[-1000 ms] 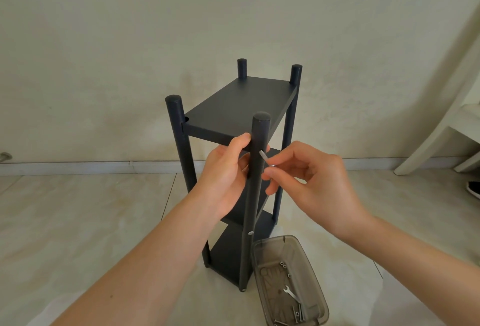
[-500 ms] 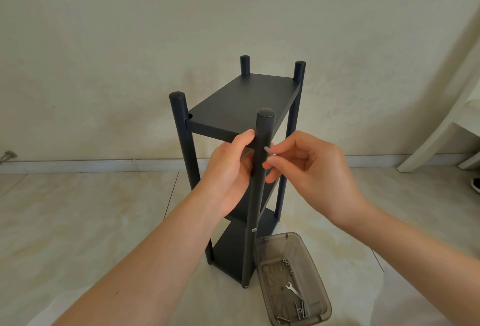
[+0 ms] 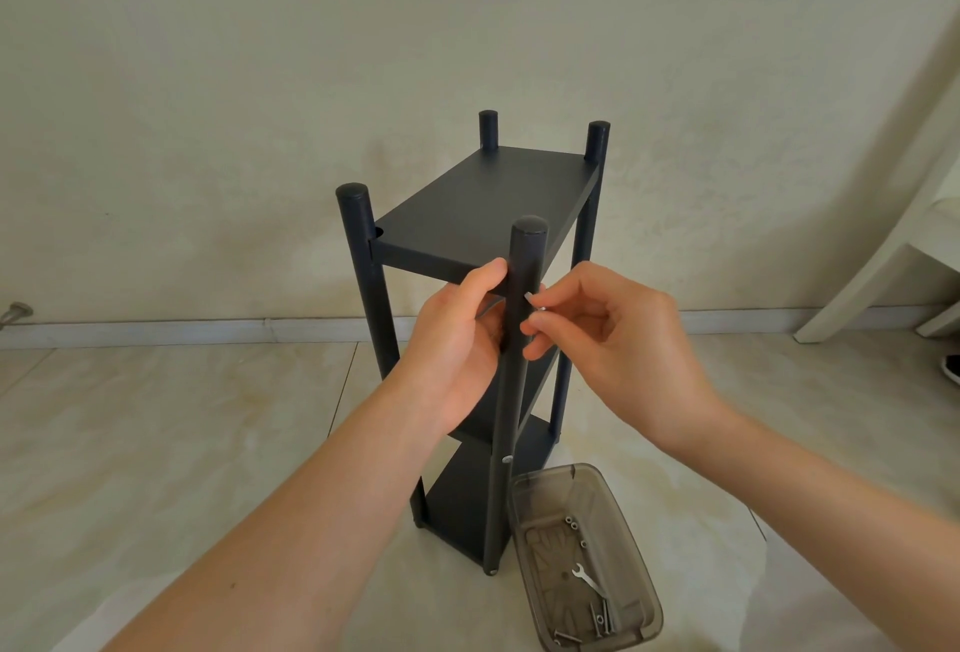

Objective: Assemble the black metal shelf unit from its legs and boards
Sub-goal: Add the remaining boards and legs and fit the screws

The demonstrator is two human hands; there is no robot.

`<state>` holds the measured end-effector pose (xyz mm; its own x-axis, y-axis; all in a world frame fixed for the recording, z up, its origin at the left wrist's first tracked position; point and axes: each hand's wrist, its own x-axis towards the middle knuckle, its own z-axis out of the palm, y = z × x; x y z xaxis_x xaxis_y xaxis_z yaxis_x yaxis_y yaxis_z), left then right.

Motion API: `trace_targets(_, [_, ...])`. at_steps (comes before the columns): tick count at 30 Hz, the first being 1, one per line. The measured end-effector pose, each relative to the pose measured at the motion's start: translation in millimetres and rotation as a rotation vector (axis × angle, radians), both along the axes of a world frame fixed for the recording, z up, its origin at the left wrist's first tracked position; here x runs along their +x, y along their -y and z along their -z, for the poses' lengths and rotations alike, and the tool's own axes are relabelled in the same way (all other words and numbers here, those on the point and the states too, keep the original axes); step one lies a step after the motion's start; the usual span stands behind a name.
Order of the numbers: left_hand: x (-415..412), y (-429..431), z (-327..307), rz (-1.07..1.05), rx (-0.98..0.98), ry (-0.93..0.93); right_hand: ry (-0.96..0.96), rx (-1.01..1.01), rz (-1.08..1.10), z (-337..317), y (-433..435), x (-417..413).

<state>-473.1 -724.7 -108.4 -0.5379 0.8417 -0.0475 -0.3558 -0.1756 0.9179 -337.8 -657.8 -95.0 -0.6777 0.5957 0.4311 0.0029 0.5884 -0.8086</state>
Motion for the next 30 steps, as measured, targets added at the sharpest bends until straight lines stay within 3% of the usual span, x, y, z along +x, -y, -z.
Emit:
trace_targets(6, [-2.4,0.4,3.0,0.029,0.014,0.026,-0.020,-0.040,-0.005,-1.3,-2.4,-2.4])
trace_targets(17, [-4.7,0.4,4.4,0.017,-0.011,0.034,0.039,0.107,0.012,-0.5,-2.9,-4.6])
trace_targets(19, [-4.4,0.3,3.9,0.022,-0.010,0.035,0.055,0.174,0.032,-0.4,-2.0,-4.1])
trace_targets(24, [-5.0,-0.4,4.5,0.034,0.002,0.046,0.186,0.588,0.066,-2.7,-0.6,-1.3])
trace_targets(27, [-5.4,-0.8,5.3,0.036,0.014,0.058,0.177,0.532,0.084,-4.6,-0.3,-2.2])
trace_targets(30, [-5.9,-1.3,5.4,0.031,0.009,0.049,0.156,0.255,0.115,-5.4,0.9,-5.4])
